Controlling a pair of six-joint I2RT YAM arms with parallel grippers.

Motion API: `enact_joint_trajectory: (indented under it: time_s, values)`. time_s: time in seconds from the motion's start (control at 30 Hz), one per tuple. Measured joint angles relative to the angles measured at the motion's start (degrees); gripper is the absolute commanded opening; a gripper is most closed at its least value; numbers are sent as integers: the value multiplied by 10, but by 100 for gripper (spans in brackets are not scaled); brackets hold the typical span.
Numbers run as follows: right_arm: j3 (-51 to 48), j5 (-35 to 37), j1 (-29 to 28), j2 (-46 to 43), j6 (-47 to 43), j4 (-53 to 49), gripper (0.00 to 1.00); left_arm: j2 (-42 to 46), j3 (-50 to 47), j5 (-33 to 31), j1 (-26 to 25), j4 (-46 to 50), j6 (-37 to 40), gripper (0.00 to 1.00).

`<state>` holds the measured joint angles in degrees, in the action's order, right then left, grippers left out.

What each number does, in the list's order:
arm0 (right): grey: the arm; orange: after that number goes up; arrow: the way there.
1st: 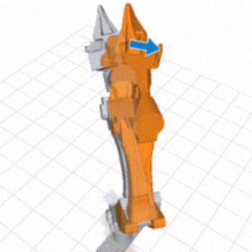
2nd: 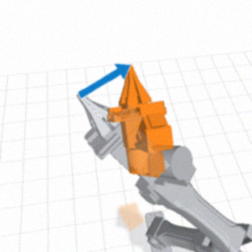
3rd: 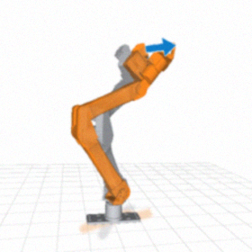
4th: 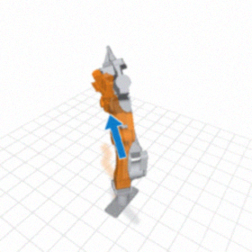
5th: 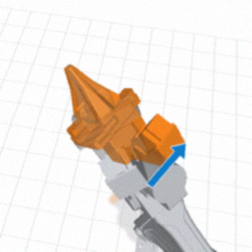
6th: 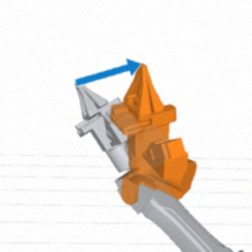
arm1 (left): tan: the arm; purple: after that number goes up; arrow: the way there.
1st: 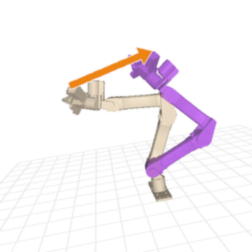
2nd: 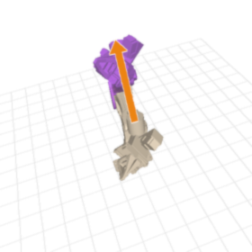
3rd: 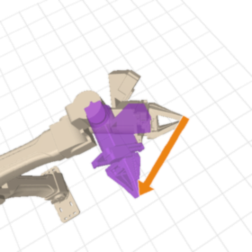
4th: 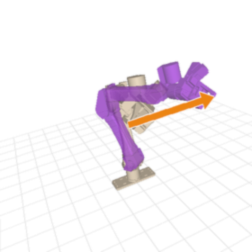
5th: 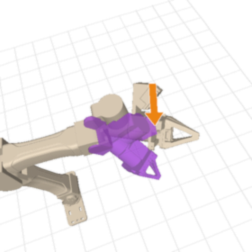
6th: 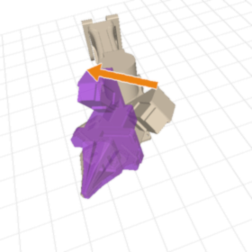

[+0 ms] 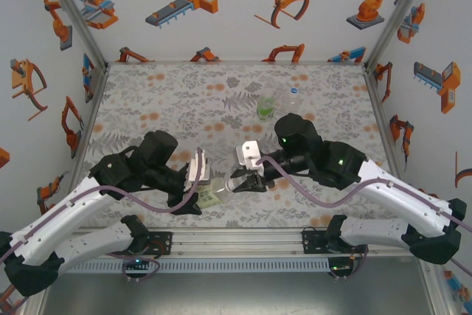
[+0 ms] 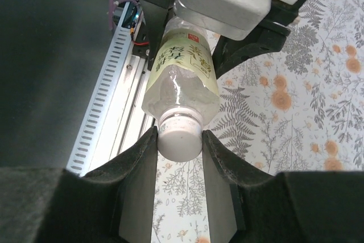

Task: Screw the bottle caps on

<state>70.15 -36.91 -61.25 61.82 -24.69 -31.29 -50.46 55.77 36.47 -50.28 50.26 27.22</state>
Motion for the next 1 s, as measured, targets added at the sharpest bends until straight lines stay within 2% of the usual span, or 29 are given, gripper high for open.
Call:
enact_joint_trajectory:
  time_s: [0.33,0.53,0.7,0.83,1.0]
  values:
    - [0,18,-24,-16,-63,-16,0,-18,1,48,0,3,-14,0]
    - [-3,26,-24,-24,-50,-7,0,-14,4,45,-1,-7,-21,0]
    - [-26,38,-24,-32,37,44,0,12,4,7,-3,-9,-22,0]
    - [-52,63,-24,-39,159,103,0,32,1,-18,-4,-10,-22,0]
    - [-59,121,-24,-36,328,127,0,47,-6,-50,-4,-22,-22,0]
